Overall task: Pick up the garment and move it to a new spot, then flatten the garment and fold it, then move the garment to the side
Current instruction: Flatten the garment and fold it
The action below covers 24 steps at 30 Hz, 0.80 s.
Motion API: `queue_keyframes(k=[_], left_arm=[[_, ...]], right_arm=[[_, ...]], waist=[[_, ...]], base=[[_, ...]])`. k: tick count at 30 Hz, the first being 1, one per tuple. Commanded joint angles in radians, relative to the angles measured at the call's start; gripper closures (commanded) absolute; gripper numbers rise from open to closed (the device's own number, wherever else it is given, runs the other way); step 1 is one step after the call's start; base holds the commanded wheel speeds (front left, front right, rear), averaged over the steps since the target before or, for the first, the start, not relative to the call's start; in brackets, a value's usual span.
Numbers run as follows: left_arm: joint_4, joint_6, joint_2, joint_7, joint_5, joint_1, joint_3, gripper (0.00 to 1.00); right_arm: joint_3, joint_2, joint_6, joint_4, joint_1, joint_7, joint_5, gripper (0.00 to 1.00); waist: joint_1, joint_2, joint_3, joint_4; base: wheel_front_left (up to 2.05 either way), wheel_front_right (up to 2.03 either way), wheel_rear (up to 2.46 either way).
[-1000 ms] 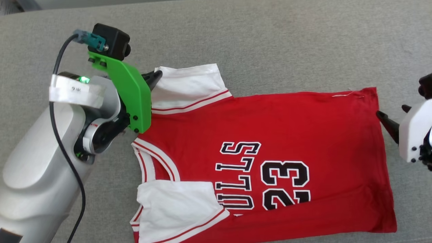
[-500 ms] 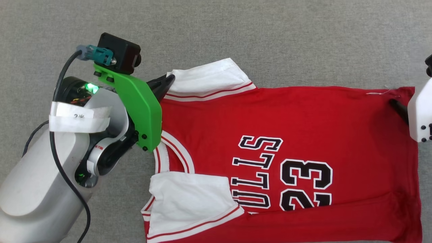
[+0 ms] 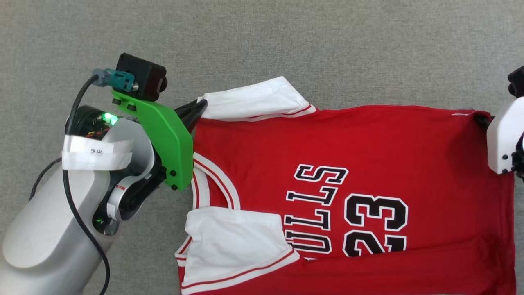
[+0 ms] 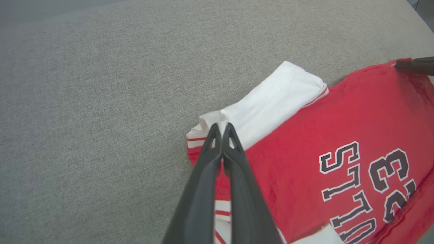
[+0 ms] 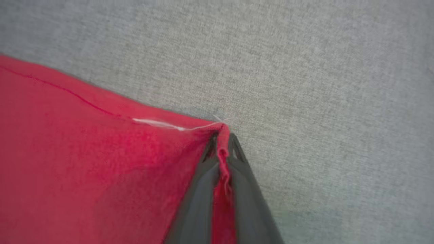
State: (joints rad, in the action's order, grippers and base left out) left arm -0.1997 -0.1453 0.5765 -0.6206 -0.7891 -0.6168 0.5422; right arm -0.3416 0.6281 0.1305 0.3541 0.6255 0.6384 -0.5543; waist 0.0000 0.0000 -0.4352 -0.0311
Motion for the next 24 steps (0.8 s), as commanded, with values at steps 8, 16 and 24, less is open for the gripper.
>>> queue_keyframes(k=[8,16,24], left_arm=[[0.045,-0.016,0.002,0.056,-0.03,0.078,-0.029,1.0],[0.053,-0.032,0.011,0.093,-0.05,0.172,-0.038,1.0],[0.039,-0.057,0.006,0.123,-0.068,0.28,-0.031,1.0]], right_arm=[[0.045,-0.051,0.0,0.06,-0.046,-0.159,-0.042,1.0],[0.055,-0.046,0.0,0.048,-0.13,-0.347,-0.084,1.0],[0.022,0.002,0.0,0.018,-0.255,-0.513,-0.153,1.0]], waist=[[0.0,0.0,0.088,0.02],[0.0,0.0,0.182,0.03],[0.0,0.0,0.242,0.017]], base=[[0.0,0.0,0.0],[0.0,0.0,0.0],[0.0,0.0,0.0]])
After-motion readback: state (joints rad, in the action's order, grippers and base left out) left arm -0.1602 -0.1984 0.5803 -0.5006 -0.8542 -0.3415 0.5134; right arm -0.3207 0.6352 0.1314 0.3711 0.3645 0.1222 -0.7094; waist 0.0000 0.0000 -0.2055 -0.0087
